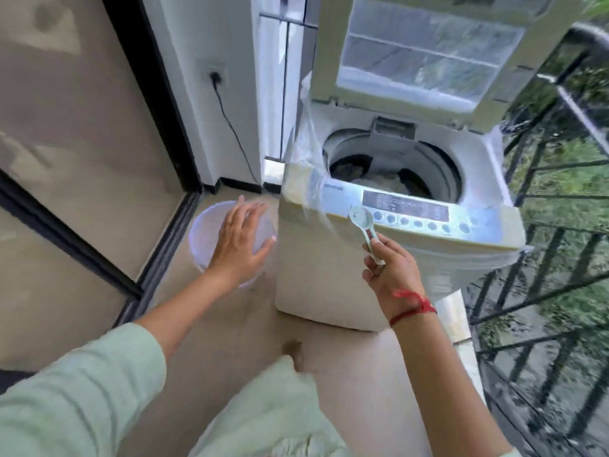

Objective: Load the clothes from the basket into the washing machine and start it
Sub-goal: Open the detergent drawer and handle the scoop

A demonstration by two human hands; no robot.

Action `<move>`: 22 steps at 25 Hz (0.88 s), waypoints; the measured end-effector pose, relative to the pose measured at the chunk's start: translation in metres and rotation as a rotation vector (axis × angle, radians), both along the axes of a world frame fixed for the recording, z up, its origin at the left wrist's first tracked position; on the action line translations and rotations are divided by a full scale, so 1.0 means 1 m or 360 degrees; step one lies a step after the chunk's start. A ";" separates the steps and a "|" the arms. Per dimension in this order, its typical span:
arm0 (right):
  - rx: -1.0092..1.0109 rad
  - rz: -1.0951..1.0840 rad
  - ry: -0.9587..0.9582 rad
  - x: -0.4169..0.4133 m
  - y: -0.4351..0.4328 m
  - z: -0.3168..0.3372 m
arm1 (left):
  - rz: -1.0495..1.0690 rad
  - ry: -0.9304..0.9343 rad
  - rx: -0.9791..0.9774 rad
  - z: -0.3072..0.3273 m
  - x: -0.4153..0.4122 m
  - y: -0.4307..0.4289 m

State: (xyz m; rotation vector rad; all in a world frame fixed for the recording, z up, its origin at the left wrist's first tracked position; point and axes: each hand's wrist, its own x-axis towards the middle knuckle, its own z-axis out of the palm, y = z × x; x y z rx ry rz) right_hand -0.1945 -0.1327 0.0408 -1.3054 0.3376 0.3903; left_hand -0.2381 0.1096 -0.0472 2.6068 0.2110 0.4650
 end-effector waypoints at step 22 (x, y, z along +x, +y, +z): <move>-0.0012 -0.0108 0.0191 0.338 -0.035 -0.015 | -0.0042 0.0391 0.0265 0.015 0.384 0.023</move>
